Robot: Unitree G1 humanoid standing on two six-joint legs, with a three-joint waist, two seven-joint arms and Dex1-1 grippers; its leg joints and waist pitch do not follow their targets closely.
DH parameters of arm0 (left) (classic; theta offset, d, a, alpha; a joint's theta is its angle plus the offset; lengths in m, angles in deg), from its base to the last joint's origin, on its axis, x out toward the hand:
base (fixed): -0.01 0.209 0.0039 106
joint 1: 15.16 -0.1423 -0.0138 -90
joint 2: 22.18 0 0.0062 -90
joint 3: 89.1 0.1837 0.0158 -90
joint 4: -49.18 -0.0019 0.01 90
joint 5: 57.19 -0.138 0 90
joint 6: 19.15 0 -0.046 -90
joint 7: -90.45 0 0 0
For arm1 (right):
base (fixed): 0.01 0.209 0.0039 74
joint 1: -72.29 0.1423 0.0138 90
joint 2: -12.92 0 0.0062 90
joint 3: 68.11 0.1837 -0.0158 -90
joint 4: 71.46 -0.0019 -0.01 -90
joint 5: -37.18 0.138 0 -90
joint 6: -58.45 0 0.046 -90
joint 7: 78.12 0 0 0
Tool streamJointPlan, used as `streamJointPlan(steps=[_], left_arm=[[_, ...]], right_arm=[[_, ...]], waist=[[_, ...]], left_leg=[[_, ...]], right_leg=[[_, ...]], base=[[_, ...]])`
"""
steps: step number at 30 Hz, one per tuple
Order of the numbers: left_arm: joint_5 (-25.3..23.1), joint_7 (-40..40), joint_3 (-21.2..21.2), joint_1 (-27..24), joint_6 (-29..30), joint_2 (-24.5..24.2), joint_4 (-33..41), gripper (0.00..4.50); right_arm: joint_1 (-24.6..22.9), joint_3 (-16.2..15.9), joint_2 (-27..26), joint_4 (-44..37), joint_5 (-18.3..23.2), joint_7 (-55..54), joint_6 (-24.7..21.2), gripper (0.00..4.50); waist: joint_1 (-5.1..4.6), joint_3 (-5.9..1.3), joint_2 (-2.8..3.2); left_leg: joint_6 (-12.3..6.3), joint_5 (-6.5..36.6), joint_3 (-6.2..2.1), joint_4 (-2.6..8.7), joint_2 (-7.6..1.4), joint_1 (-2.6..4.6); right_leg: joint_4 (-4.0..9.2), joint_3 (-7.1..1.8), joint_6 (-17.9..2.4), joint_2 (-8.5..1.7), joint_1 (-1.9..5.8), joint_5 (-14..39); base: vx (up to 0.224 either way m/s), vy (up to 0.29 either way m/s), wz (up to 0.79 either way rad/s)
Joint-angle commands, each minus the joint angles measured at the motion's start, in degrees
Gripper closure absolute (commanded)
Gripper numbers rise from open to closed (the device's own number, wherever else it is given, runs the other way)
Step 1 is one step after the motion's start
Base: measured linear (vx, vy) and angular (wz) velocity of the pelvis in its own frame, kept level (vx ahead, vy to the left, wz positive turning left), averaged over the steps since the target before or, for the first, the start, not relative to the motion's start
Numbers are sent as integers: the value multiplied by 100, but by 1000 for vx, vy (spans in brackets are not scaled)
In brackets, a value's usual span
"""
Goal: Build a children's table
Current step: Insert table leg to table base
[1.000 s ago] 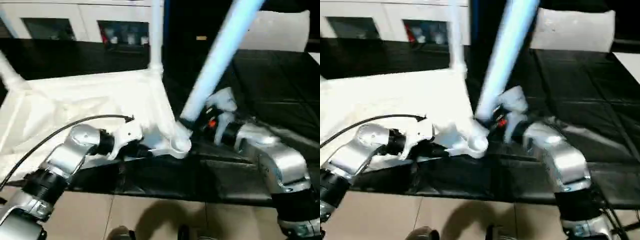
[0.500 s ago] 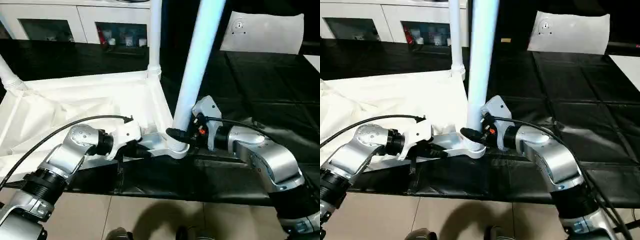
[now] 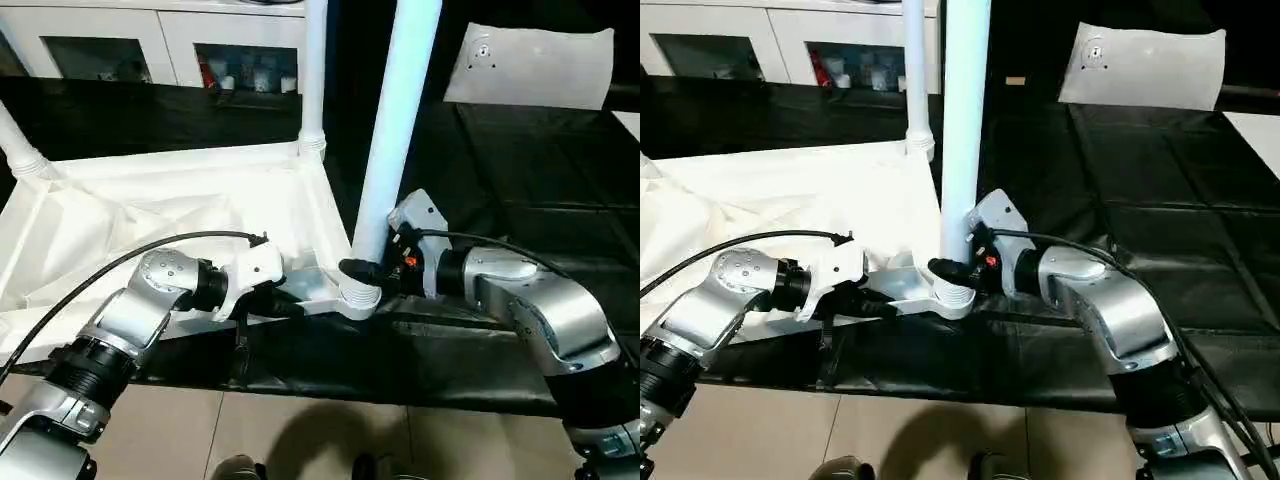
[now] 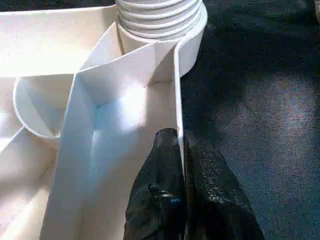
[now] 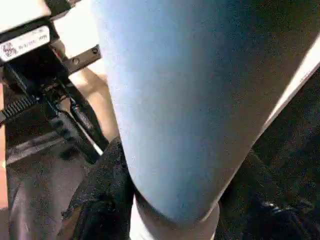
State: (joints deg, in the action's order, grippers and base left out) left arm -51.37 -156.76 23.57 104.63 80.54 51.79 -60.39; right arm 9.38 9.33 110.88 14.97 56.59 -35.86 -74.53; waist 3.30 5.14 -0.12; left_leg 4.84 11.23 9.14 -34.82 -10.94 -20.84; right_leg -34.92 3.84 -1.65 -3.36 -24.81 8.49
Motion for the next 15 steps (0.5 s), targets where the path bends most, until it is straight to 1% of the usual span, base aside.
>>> streamJointPlan(steps=[1, 2, 4, 5, 7, 9, 10, 11, 12, 13, 14, 15], left_arm=[[-128, -142, 35, 21, -75, 1, -71, 450], [-130, -145, 34, 23, -75, 4, -70, 450], [-128, -148, 31, 30, -70, 8, -68, 450], [-126, -148, 29, 33, -67, 9, -69, 450], [-118, -164, 8, 29, -68, -4, -69, 450], [-114, -168, 4, 29, -66, -4, -69, 450], [-89, -186, -18, 31, -55, -4, -76, 450], [-89, -186, -18, 31, -55, -4, -76, 450], [-67, -200, -42, 42, -54, 6, -94, 450], [-62, -205, -52, 44, -57, 8, -101, 450], [-47, -198, -72, 59, -59, 24, -117, 450], [-40, -196, -91, 67, -63, 34, -128, 450]], right_arm=[[-63, 15, -50, 335, -6, -25, -164, 260], [-67, 73, -90, 409, 37, -32, -161, 260], [-90, 215, -168, 512, 166, -36, -196, 260], [-104, 266, -189, 537, 216, -29, -205, 260], [-223, 421, -248, 599, 373, -7, -214, 260], [-257, 450, -260, 620, 396, -6, -202, 260], [-444, 630, -352, 748, 517, -9, -136, 260], [-444, 630, -352, 748, 517, -9, -136, 260], [-616, 808, -473, 888, 594, -29, 2, 260], [-660, 855, -509, 926, 609, -37, 42, 260], [-750, 904, -545, 981, 619, -37, 141, 260], [-805, 931, -570, 1016, 627, -38, 202, 260]], waist=[[-9, -392, 33], [-5, -397, 35], [-11, -381, 36], [-14, -371, 30], [3, -374, 99], [-3, -380, 69], [18, -370, 150], [9, -363, 135], [26, -410, 177], [15, -400, 137], [31, -413, 181], [28, -421, 193]], left_leg=[[-46, 1029, -5, 403, -102, 12], [-43, 1044, -8, 404, -101, 16], [-39, 1126, -9, 412, -101, 25], [-37, 1211, -11, 413, -92, 44], [-18, 1262, -27, 420, -88, 60], [-19, 1287, -27, 432, -89, 80], [-22, 1322, -39, 450, -98, 87], [-37, 1390, -27, 455, -105, 106], [-25, 1314, -52, 452, -107, 111], [-53, 1238, -41, 468, -110, 73], [-37, 1236, -53, 468, -113, 87], [-32, 1195, -54, 466, -116, 70]], right_leg=[[523, -261, -632, -363, 391, 2390], [524, -259, -619, -365, 393, 2415], [548, -254, -589, -367, 383, 2556], [579, -246, -526, -372, 381, 2767], [584, -242, -508, -371, 382, 2803], [591, -233, -522, -360, 390, 2752], [591, -229, -549, -378, 389, 2753], [642, -219, -540, -373, 377, 2827], [600, -215, -616, -395, 429, 2632], [604, -213, -691, -383, 433, 2430], [583, -213, -732, -388, 440, 2369], [560, -216, -806, -389, 456, 2202]], base=[[0, 0, 0], [0, 0, 0], [0, 0, 0], [0, 0, 0], [0, 0, 0], [0, 0, 0], [0, 0, 0], [0, 0, 0], [0, 0, 0], [0, 0, 0], [0, 0, 0], [0, 0, 0]])
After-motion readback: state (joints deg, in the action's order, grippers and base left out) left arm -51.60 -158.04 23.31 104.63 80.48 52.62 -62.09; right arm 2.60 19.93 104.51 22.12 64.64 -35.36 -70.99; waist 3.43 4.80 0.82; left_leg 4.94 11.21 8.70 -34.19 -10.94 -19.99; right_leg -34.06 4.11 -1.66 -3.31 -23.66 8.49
